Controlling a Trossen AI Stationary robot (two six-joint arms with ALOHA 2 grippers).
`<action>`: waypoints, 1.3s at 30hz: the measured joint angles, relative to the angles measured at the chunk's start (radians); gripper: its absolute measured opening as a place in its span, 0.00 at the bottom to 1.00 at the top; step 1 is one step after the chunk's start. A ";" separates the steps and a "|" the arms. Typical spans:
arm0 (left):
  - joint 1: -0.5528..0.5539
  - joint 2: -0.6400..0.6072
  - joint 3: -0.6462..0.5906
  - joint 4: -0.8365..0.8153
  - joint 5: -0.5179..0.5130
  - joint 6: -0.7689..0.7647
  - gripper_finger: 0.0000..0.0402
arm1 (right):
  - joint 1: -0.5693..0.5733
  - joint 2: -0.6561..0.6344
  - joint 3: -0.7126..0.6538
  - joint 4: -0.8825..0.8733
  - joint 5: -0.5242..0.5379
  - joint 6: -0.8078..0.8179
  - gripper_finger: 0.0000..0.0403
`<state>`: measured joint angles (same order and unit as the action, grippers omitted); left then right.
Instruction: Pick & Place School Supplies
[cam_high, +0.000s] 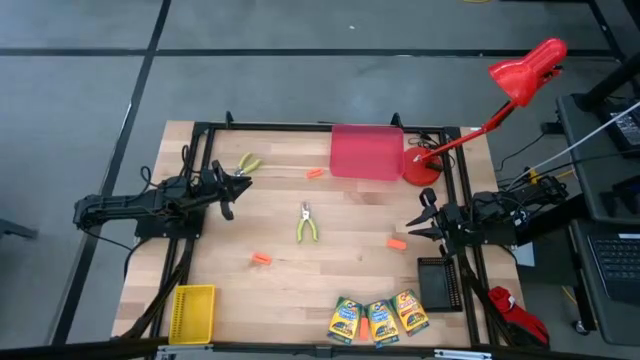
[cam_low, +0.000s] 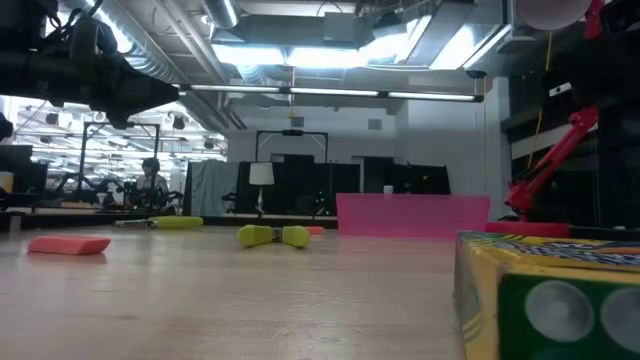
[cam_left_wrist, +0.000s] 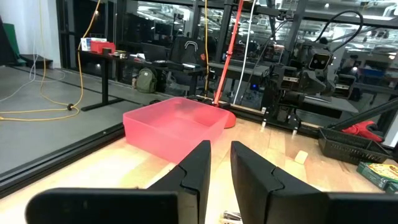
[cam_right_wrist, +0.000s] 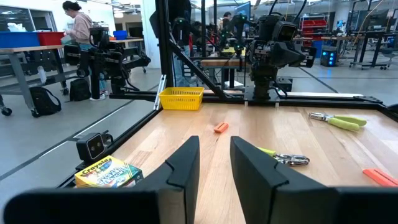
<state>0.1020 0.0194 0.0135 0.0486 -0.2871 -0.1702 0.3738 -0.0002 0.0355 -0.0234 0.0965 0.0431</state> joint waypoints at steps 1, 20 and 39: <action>0.000 0.000 0.000 0.000 0.000 0.000 0.15 | 0.000 0.000 0.000 0.000 0.000 0.000 0.23; 0.000 0.000 0.000 0.000 0.000 0.000 0.15 | 0.000 0.000 0.000 0.119 0.006 0.321 0.23; 0.000 0.000 0.000 0.000 0.000 0.000 0.15 | 0.001 0.012 0.000 0.184 0.368 1.064 0.23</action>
<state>0.1019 0.0196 0.0134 0.0486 -0.2871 -0.1703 0.3748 0.0120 0.0357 0.1609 0.4645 1.1075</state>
